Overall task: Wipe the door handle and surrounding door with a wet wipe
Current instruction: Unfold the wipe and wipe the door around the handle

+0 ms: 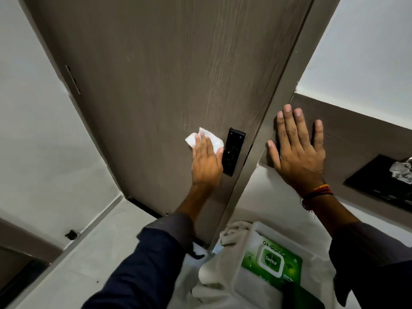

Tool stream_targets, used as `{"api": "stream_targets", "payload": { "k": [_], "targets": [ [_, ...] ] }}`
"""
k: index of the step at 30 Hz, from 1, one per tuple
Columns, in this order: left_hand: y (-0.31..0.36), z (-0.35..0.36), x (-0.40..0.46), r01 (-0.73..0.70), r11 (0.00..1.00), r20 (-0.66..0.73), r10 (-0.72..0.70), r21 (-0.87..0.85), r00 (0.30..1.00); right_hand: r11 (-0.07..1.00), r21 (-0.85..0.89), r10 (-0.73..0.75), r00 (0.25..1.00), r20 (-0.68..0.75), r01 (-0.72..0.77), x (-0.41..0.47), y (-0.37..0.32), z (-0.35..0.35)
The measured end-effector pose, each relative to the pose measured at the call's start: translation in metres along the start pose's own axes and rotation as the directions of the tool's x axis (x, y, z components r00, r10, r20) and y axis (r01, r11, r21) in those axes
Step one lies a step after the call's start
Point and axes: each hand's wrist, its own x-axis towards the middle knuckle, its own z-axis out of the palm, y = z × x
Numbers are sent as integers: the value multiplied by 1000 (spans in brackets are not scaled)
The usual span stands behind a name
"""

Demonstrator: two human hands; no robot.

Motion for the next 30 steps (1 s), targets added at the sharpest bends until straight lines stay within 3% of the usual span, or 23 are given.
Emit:
{"api": "stream_targets", "payload": {
  "k": [2, 3, 6, 10, 14, 18, 21, 25, 28, 30],
  "targets": [
    [-22, -5, -2, -284, 958, 55, 282, 41, 958, 1000, -12, 2, 1000, -12, -2, 0, 0, 1],
    [-31, -7, 2, -362, 931, 79, 357, 53, 931, 1000, -20, 2, 1000, -17, -2, 0, 0, 1],
    [-35, -13, 9, -272, 962, 32, 271, 15, 962, 999, -41, -6, 1000, -27, 5, 0, 0, 1],
    [-21, -1, -4, -489, 872, 7, 489, 39, 872, 999, -45, -9, 1000, -23, 8, 0, 0, 1],
    [-37, -11, 16, -248, 968, -31, 249, 20, 968, 999, -44, -12, 1000, -22, 11, -1, 0, 1],
    [-29, -6, 1, -464, 886, -21, 464, 27, 885, 999, -53, -13, 1000, -23, 12, 0, 1, 2],
    [-41, -10, 11, -297, 955, -76, 297, 17, 952, 998, -58, -11, 1000, -17, 10, -1, 1, 3],
    [-29, -2, -1, -489, 869, -67, 494, 68, 867, 998, -65, -7, 1000, -3, 7, -1, 0, 4],
    [-37, -3, 4, -382, 923, -117, 384, 37, 916, 999, -48, -1, 1000, 5, 1, 0, -1, 2],
    [-27, 6, -6, -446, 893, -146, 450, 65, 881, 998, -55, 3, 1000, 14, -2, 0, -1, 1]
  ]
}}
